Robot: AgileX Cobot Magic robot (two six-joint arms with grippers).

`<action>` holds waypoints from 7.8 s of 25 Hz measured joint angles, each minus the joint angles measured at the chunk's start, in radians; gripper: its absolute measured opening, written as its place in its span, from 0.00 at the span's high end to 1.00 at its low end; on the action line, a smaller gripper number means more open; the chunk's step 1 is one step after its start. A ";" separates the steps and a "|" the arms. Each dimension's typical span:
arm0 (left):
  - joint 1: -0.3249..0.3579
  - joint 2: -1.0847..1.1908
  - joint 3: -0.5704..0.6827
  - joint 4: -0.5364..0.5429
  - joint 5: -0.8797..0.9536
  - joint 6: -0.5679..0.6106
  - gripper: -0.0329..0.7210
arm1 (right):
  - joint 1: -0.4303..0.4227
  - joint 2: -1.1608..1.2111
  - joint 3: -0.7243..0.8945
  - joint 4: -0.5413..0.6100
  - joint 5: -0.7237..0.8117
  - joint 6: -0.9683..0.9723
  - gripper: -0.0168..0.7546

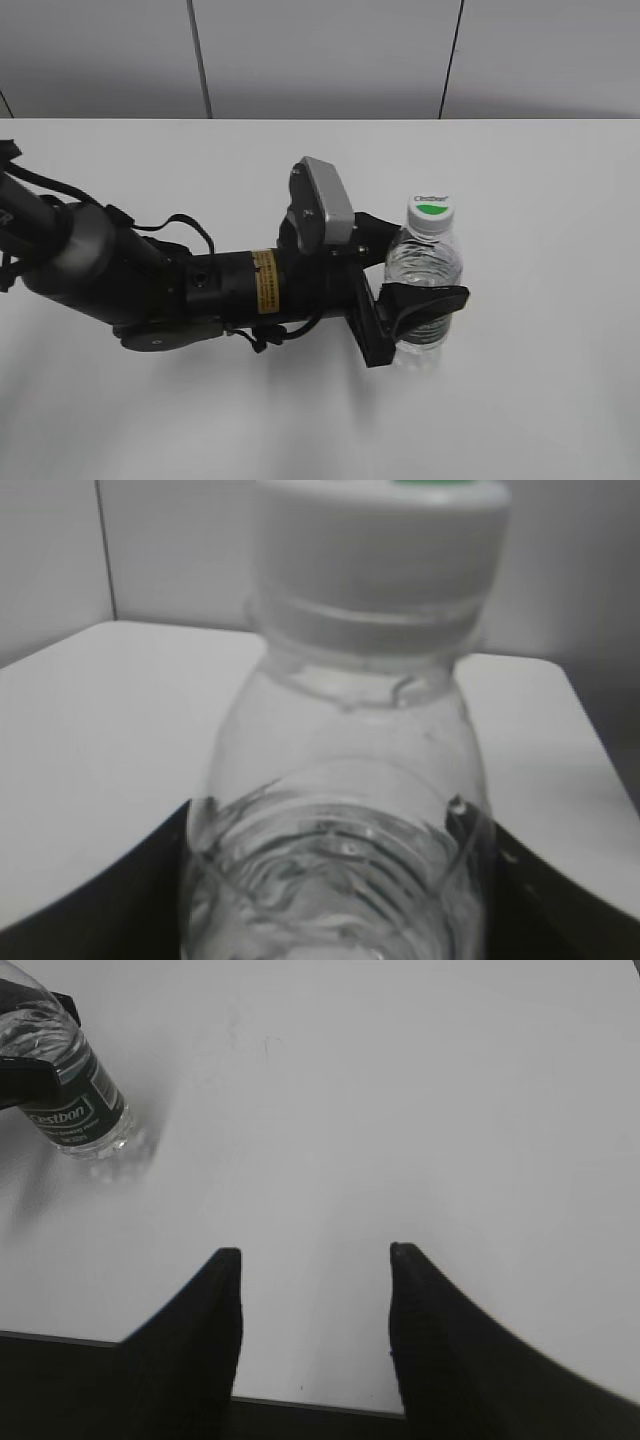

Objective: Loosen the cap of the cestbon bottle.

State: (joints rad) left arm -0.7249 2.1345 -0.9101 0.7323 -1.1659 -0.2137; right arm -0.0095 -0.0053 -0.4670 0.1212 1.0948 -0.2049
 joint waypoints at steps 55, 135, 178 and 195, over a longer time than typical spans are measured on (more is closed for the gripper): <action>-0.081 0.090 -0.029 -0.006 -0.004 0.031 0.26 | 0.000 0.623 -0.130 0.125 -0.100 -0.017 0.49; -0.082 0.090 -0.029 0.001 -0.005 0.049 0.26 | 0.623 1.622 -0.785 -0.071 0.120 -1.155 0.58; -0.082 0.090 -0.029 0.000 -0.007 0.038 0.26 | 0.623 1.630 -0.830 -0.044 0.124 0.469 0.33; -0.082 0.090 -0.029 0.000 -0.007 0.038 0.26 | 0.623 1.635 -0.829 -0.049 0.124 0.469 0.43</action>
State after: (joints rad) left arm -0.8067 2.2246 -0.9387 0.7325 -1.1724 -0.1759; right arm 0.6132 1.6297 -1.2963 0.0719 1.2188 0.2641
